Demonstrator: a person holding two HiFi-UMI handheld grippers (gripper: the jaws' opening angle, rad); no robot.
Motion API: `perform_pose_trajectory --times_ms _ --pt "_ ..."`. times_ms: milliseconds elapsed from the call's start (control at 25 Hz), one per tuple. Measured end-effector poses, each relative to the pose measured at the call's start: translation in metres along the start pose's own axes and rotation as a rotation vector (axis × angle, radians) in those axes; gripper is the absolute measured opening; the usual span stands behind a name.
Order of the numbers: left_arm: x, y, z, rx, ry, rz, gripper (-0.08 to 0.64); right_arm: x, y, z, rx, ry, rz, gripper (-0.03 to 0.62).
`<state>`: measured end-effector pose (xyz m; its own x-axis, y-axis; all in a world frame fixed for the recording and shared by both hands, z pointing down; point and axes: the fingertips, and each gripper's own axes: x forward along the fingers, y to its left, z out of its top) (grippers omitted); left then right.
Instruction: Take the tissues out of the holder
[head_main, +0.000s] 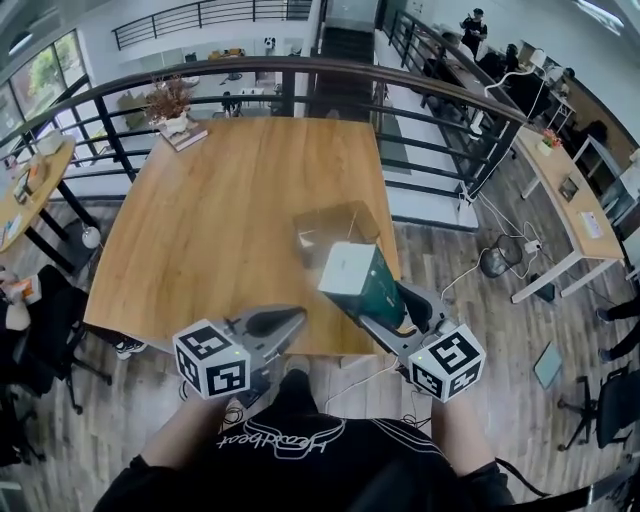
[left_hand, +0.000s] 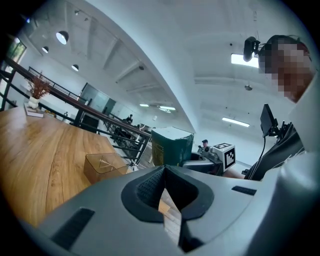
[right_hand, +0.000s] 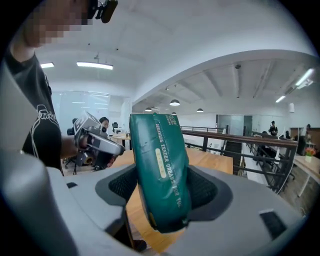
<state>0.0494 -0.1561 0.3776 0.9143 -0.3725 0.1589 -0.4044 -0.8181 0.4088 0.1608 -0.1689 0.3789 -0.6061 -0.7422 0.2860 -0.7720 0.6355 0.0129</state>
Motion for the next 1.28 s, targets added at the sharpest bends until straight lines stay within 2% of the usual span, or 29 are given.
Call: perform_pose_trajectory --times_ms 240,440,680,1040,1280 --pt "-0.016 -0.036 -0.012 0.016 0.006 -0.010 0.014 -0.032 0.030 -0.014 0.109 -0.047 0.008 0.321" --pt "-0.017 -0.059 -0.019 0.020 0.014 -0.007 0.014 -0.059 0.041 -0.021 0.274 -0.120 0.062 0.321" --pt "-0.019 -0.076 -0.023 0.038 0.026 -0.019 0.014 -0.073 0.043 -0.020 0.362 -0.186 0.071 0.321" --pt "-0.019 -0.086 -0.014 0.064 0.028 -0.050 0.014 -0.091 0.043 0.002 0.397 -0.270 0.058 0.321" --pt "-0.018 -0.083 -0.015 0.067 0.030 -0.061 0.014 -0.090 0.044 0.006 0.394 -0.281 0.049 0.320"
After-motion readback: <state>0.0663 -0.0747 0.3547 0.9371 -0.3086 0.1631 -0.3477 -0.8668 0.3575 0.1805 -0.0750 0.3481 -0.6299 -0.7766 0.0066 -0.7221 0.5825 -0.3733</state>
